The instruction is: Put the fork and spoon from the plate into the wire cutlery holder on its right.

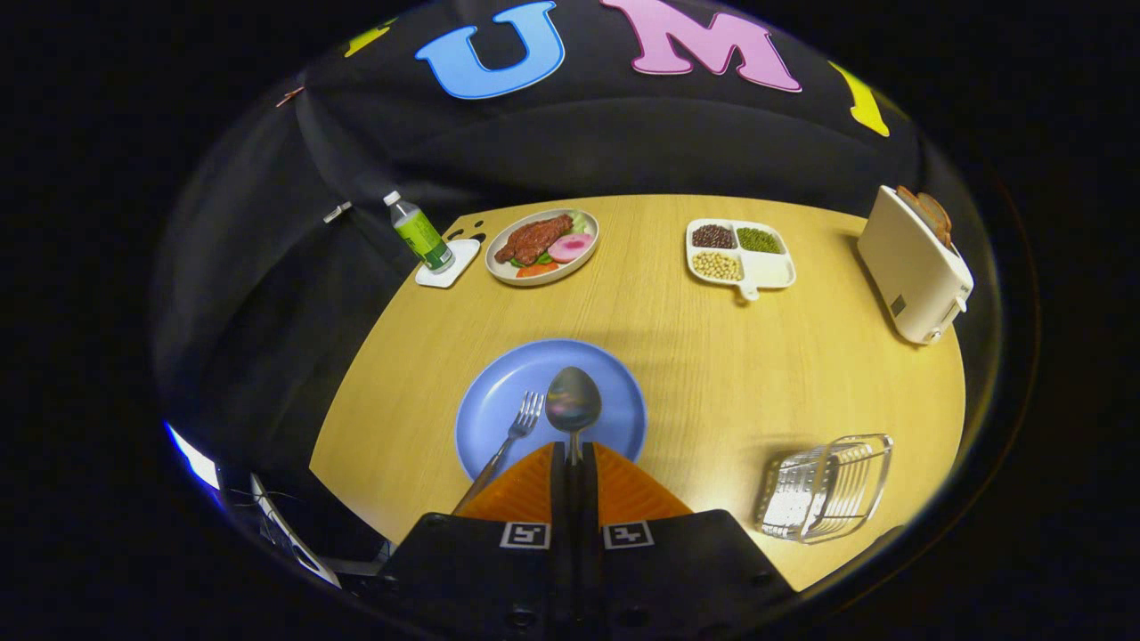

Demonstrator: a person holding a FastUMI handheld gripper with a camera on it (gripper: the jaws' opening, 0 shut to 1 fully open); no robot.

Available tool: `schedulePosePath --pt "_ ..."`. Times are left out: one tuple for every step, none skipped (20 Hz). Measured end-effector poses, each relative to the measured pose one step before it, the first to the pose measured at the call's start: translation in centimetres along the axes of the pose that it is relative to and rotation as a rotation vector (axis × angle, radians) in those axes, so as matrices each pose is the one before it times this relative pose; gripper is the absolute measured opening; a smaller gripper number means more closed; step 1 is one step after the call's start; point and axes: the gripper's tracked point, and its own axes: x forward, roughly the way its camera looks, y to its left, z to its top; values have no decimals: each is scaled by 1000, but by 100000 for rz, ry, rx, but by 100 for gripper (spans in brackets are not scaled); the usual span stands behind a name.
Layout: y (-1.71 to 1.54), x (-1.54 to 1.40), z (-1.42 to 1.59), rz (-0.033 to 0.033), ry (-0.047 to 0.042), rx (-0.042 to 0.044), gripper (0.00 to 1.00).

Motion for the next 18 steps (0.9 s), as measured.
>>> schedulePosePath --pt "-1061 -1550 -27 -429 -123 -965 7" --pt "-1208 -1360 -29 -565 335 -1094 7" --pt "-1419 -1248 -232 -1256 703 -1199 7" --pt "-1606 -729 -513 -1652 1334 -1214 7" --pt "-1446 -1001 -300 -1596 928 -767 7" --pt "-1478 -937 -407 -1450 1176 -98 7" --pt "-1257 -763 -557 -1272 1890 45 7" --pt "-1256 -659 -463 -1027 1833 -116 7" --pt "-1208 -585 -519 -1063 1936 -304 7" --pt "-1195 -515 -311 -1255 1362 788 7" --pt "-910 -306 -428 -712 1534 1422 7" --pt "-731 -277 -364 -632 1641 948 7" --pt "-775 -59 -326 -898 1748 -162 7" --pt "-759 150 -422 -1061 2334 -485 7" --pt "-277 358 -728 -104 3602 -293 7" --pt "-183 635 -506 509 3434 424 7" --pt "-87 721 -369 88 3709 361 7" --pt "-106 901 -202 -46 2822 14 7"
